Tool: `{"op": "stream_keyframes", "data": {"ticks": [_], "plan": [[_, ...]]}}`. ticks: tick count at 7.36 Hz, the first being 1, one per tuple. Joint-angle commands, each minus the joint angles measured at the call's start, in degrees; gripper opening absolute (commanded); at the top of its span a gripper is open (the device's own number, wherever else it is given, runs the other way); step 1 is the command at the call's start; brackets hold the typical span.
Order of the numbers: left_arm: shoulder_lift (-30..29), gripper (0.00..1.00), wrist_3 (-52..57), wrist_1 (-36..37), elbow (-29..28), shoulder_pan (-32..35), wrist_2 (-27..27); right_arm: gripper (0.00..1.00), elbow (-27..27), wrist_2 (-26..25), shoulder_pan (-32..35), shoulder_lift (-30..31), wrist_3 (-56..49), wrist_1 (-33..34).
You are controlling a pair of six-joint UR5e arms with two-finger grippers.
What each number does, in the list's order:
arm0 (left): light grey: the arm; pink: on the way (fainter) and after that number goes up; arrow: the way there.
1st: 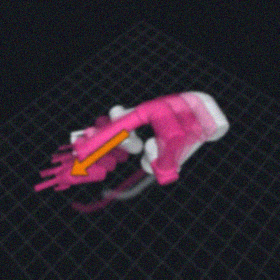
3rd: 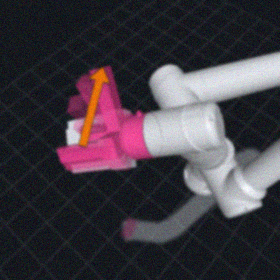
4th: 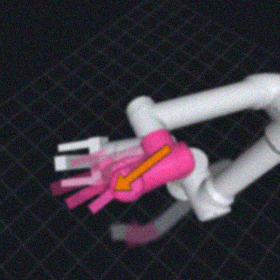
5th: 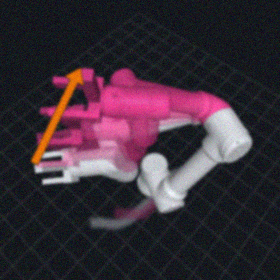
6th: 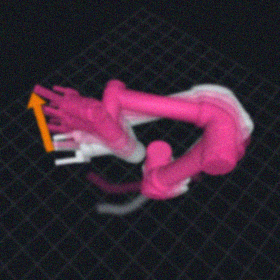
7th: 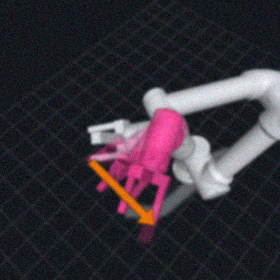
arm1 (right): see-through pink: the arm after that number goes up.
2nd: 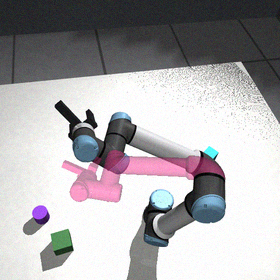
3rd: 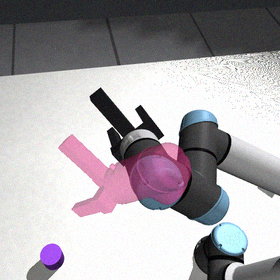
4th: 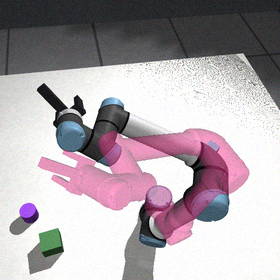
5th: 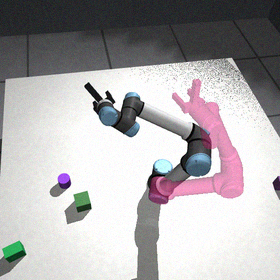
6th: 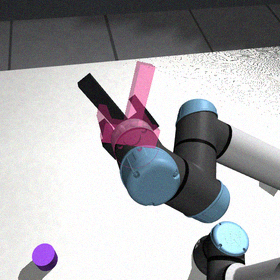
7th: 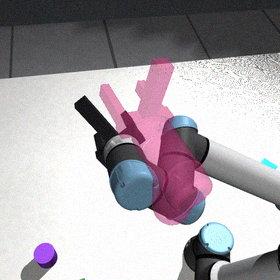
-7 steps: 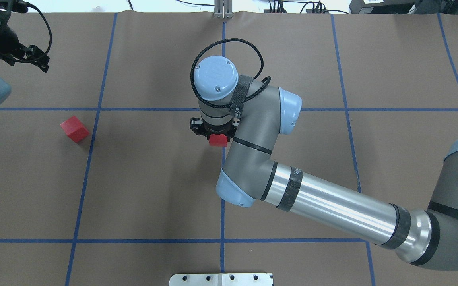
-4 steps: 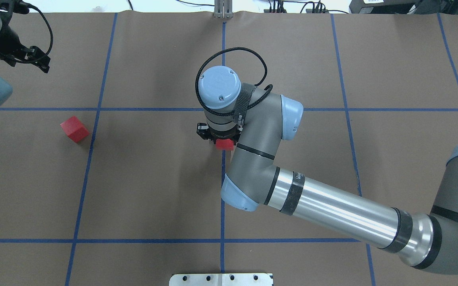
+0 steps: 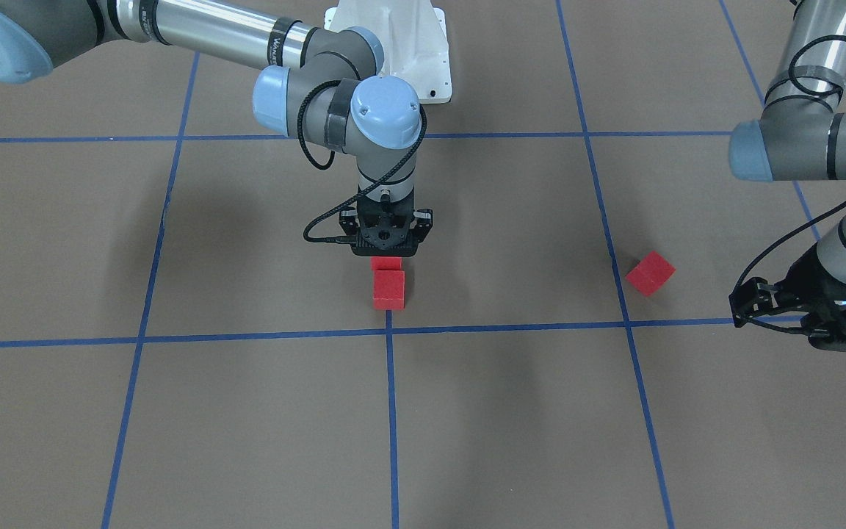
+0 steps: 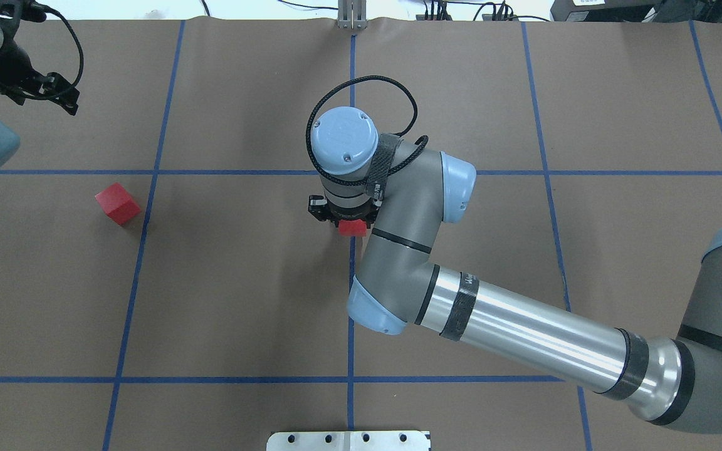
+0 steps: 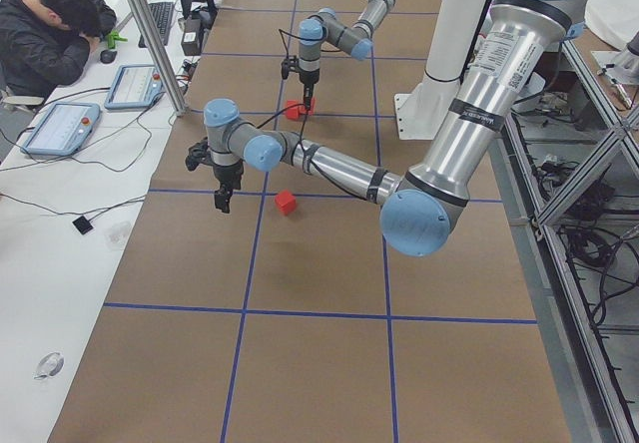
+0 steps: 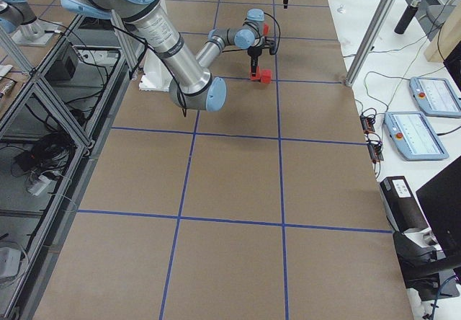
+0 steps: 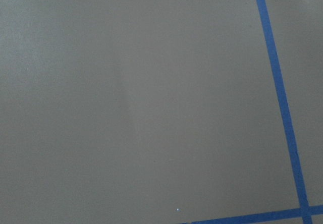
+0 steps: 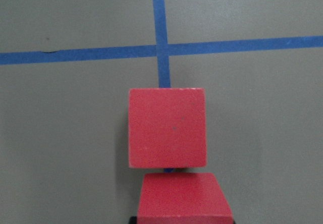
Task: Form red blocks into L shape at center
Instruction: 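Lower the held cube against the near side of the center cube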
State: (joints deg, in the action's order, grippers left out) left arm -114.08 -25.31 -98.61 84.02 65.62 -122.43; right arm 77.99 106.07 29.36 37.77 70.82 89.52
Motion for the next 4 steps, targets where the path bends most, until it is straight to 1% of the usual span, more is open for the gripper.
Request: {"op": "stream_keyframes", "data": {"ticks": [1,4], "plan": [[0.0,1.00,0.1,-0.1,0.0,0.0,0.0,0.00,0.0,-0.3,0.0,0.1,-0.3,-0.6],[0.0,1.00,0.0,-0.1,0.0,0.0,0.0,0.00,0.0,-0.4,0.1,0.2,-0.2,-1.3]]}}
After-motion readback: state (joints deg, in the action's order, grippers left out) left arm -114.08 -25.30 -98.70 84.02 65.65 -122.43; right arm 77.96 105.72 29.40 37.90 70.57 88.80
